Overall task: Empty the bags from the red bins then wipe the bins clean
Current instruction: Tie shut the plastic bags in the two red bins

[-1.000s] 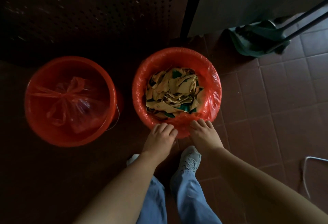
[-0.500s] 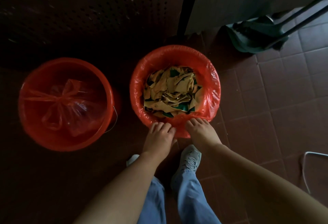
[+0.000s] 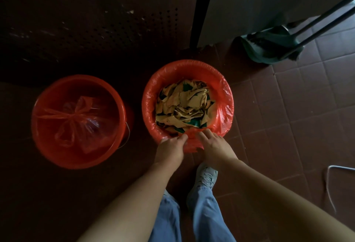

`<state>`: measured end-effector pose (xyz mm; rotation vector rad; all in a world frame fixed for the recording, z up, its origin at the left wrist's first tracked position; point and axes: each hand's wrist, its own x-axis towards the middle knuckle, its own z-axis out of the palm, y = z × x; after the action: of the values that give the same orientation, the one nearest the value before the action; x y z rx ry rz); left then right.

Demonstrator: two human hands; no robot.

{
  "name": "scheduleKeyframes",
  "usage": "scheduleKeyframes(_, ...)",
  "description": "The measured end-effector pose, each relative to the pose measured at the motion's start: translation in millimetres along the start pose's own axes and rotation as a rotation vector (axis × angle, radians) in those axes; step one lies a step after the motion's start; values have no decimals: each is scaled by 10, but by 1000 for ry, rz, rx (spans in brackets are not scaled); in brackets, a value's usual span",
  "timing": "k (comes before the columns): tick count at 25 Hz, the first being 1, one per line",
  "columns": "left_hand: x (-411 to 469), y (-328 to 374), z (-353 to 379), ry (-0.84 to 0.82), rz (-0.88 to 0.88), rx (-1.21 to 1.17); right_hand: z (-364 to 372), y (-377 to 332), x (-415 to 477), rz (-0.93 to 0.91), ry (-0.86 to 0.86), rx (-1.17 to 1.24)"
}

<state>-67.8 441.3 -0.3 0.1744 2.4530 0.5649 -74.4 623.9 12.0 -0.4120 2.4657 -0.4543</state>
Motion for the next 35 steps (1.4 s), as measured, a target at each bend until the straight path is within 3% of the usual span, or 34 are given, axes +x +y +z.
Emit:
scheduleKeyframes(6, -48, 12, 65, 8, -18, -100, 133, 15, -60, 157, -92, -214)
scheduleKeyframes(11, -8, 95, 55, -85, 49, 249, 135, -22, -35, 245, -45, -44)
scheduleKeyframes(16, 65, 74, -20, 84, -33, 385, 120, 168, -148, 161, 60, 37)
scheduleKeyframes(21, 146, -7, -242, 156, -57, 485, 7, 325, -102, 122, 116, -134)
scheduleKeyframes(26, 160, -137, -535, 170, -47, 561, -296, 285, 59, 405, 259, -80)
scheduleKeyframes(30, 192, -190, -773, 196, -74, 559, -653, 433, 166, 646, 337, 214)
scheduleKeyframes(33, 187, -130, -842, 157, -52, 495, -757, 295, 255, 460, 440, 389)
scheduleKeyframes(35, 121, -55, -867, 147, -30, 466, -851, -4, 291, 264, 371, 432)
